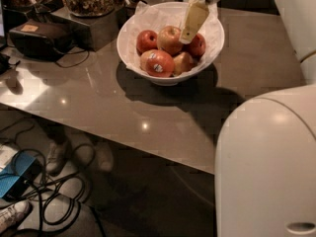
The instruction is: Pick apple from white bowl
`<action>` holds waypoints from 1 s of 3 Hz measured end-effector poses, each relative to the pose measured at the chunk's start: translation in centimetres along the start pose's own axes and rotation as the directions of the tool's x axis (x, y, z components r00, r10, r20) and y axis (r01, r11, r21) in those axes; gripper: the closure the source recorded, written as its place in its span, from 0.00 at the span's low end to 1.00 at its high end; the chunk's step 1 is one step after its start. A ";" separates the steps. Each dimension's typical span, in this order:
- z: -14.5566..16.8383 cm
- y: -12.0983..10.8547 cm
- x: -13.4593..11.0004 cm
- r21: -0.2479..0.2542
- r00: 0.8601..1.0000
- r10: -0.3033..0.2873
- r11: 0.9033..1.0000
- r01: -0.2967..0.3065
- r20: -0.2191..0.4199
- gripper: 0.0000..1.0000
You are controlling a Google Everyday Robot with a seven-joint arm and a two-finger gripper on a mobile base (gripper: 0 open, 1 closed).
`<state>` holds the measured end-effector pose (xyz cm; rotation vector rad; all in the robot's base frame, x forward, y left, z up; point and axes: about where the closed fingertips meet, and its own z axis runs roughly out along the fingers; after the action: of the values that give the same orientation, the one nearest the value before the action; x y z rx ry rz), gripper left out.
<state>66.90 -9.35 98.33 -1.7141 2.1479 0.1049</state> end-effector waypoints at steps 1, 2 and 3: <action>0.9 -0.5 -0.7 -0.007 1.000 -0.012 1.000 0.012 0.001 0.24; 1.8 -0.7 -1.3 -0.018 1.000 -0.026 0.999 0.026 0.000 0.25; 2.6 -0.7 -1.9 -0.031 0.999 -0.042 0.999 0.042 -0.001 0.26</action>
Offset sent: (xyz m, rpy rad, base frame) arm -0.0180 0.0004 -0.0143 -0.0796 0.1769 0.0814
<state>68.61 -6.96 96.71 -1.7767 2.1202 0.1263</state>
